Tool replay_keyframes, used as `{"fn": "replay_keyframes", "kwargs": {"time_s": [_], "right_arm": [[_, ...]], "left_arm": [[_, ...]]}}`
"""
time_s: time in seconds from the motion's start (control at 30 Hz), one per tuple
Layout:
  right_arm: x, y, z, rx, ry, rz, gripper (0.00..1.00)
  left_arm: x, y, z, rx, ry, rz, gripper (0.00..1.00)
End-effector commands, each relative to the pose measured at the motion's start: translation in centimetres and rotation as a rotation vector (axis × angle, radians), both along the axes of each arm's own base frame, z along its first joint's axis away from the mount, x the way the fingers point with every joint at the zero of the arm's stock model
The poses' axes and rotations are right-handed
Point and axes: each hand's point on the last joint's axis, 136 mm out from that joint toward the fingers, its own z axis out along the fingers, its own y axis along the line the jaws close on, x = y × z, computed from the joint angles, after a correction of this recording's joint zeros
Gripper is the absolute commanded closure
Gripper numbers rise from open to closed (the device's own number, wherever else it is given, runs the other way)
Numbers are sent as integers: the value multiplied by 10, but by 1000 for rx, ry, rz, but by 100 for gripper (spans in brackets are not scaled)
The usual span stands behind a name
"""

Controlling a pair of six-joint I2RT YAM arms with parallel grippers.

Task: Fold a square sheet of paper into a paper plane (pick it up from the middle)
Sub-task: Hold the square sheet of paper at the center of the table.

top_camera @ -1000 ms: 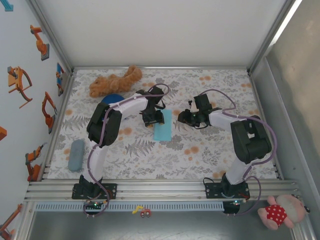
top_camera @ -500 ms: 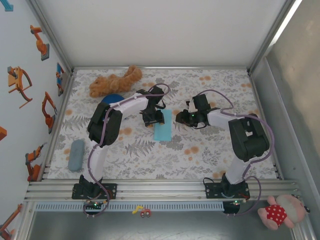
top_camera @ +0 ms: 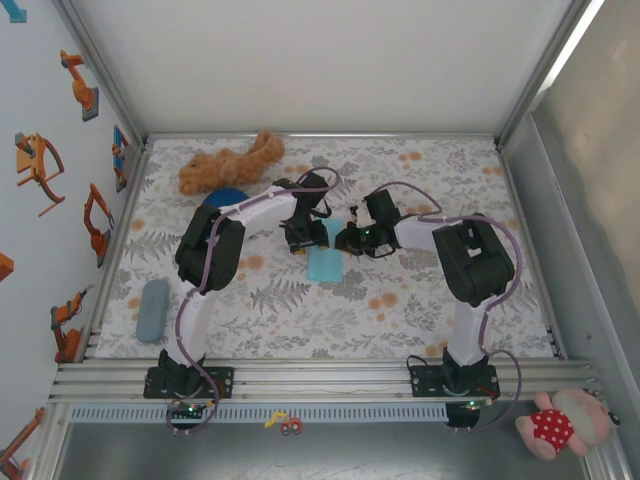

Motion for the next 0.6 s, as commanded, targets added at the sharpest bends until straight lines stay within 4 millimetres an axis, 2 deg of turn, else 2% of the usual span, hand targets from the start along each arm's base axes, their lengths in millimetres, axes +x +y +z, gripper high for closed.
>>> {"fn": "replay_keyframes", "kwargs": {"time_s": [0.0, 0.1, 0.23, 0.37, 0.47, 0.57], "right_arm": [[7, 9, 4, 28, 2, 0, 91], [2, 2, -10, -17, 30, -10, 93], [-12, -15, -41, -131, 99, -14, 94], [-30, -35, -68, -249, 173, -11, 96], [-39, -46, -79, -314, 207, 0, 96], [-45, -55, -88, -370, 233, 7, 97]], "left_arm": [[-47, 31, -101, 165, 193, -47, 46], [-48, 32, -101, 167, 193, -47, 46], [-46, 31, -98, 164, 183, -45, 46], [-39, 25, -83, 130, 155, -40, 46], [-23, 14, -50, 66, 81, -39, 46], [0, 4, 4, -18, -51, -32, 46]]}}
